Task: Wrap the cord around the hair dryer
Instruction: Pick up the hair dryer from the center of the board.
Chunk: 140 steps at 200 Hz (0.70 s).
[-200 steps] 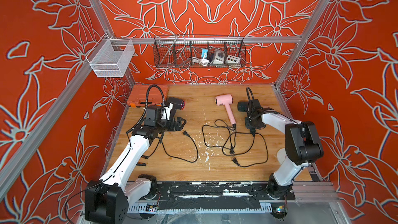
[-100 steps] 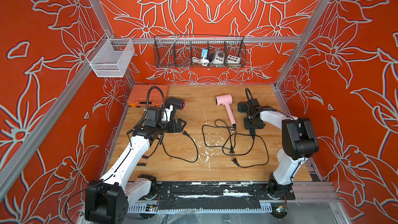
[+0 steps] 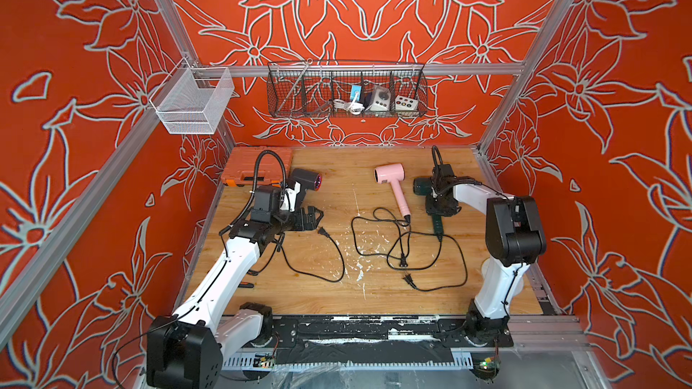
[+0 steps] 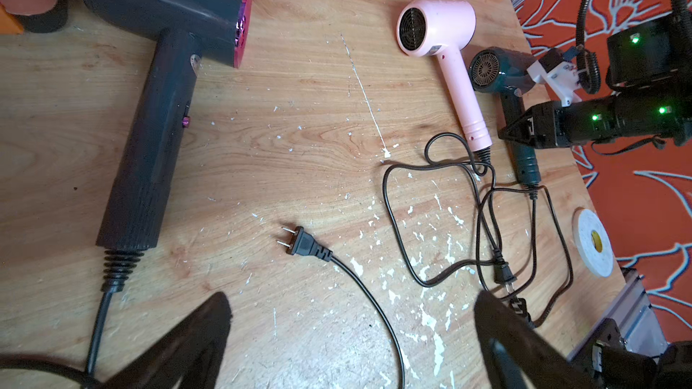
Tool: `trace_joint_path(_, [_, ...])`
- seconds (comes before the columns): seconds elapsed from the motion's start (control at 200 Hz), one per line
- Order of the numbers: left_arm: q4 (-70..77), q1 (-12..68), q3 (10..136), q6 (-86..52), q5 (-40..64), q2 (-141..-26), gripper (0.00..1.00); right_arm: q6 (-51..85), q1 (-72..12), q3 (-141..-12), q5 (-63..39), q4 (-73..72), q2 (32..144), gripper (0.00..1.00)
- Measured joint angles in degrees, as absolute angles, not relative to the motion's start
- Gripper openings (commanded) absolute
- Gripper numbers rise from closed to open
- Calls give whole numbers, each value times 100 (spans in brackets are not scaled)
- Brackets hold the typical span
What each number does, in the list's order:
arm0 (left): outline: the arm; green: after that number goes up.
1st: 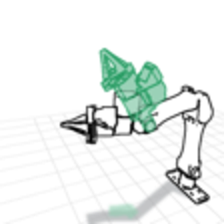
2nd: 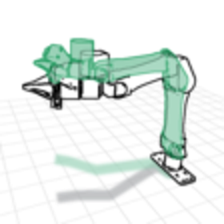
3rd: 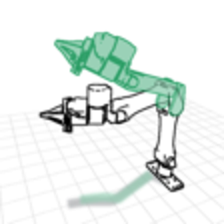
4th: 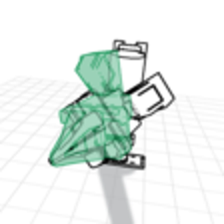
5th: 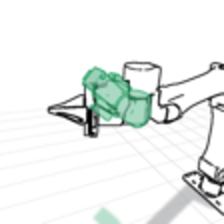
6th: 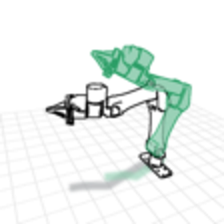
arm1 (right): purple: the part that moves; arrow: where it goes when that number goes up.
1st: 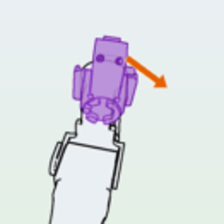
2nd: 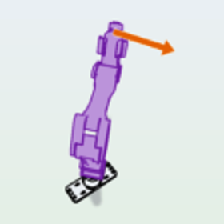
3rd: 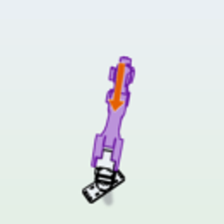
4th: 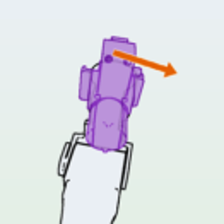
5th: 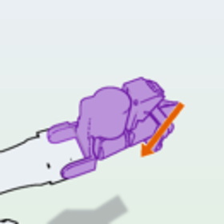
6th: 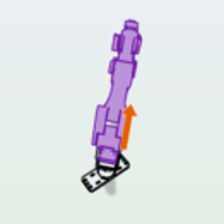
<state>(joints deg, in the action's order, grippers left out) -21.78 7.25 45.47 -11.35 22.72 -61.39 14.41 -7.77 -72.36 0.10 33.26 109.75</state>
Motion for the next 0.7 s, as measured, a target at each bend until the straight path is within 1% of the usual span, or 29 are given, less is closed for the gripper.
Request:
trace_joint_path(0.005, [-2178,725,4543,-1135,2272,-6132,100,1422,-777,-7238,8,3328,10975,0])
trace_joint_path(0.185, [-2178,725,4445,-1138,2268,-6108,100,1428,-777,-7131,10,3214,10899,0])
trace_joint_path(0.305, [-2178,727,4445,-1138,2270,-6108,100,1339,-777,-6788,19,3039,10643,0])
trace_joint_path(0.48, [-2182,731,4469,-1160,2322,-6108,100,1120,-777,-6095,14,2856,9653,0])
trace_joint_path(0.701, [-2180,746,4731,-1184,2679,-6114,100,733,-821,-5756,-257,2235,8390,0])
